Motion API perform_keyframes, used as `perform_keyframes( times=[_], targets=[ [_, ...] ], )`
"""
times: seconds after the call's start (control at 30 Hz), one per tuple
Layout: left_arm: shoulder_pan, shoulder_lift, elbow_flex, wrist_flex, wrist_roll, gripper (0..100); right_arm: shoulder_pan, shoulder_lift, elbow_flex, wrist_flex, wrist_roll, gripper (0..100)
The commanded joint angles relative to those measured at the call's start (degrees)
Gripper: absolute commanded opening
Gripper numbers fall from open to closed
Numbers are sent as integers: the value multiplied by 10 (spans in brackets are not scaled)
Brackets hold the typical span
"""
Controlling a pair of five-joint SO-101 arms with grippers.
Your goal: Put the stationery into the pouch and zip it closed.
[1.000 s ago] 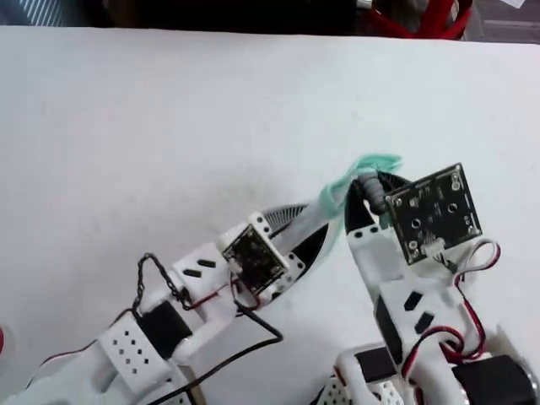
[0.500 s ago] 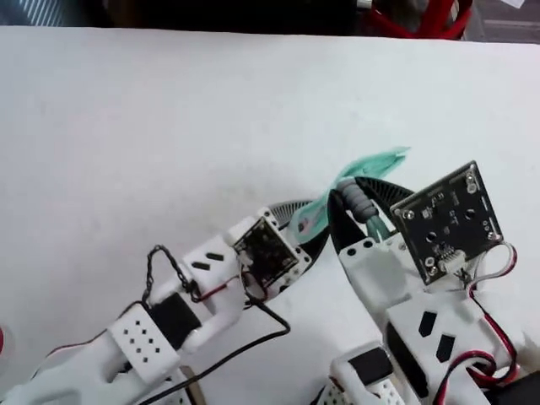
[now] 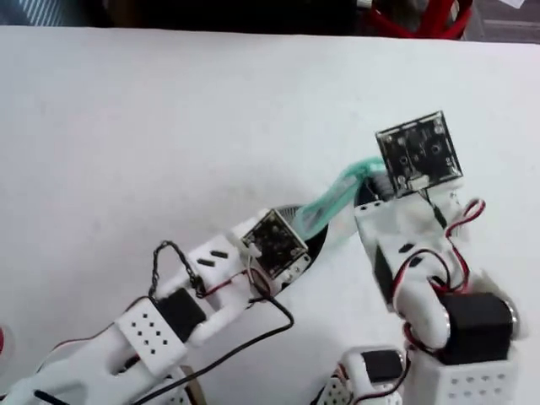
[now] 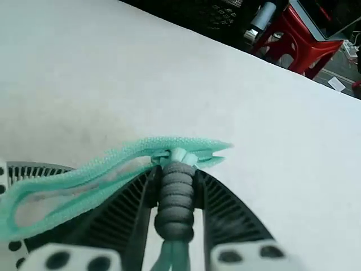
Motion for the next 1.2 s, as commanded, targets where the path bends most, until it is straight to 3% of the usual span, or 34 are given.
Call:
perform_keyframes(
  times=[0.0, 0.17, 0.57, 1.03, 1.17],
  targets=[
    [3, 4, -20, -10, -4, 24, -88, -15, -9, 53, -8, 19],
    [1, 4, -20, -10, -5, 24, -216, -87, -47, 99, 1, 19],
    [-34, 5, -20, -18, -4, 24, -394, -187, 27, 101, 2, 19],
    [-31, 5, -18, -25, -5, 24, -560, -191, 34, 100, 27, 19],
    [-32, 5, -18, -24, -6, 24, -577, -193, 47, 100, 48, 19]
  ],
)
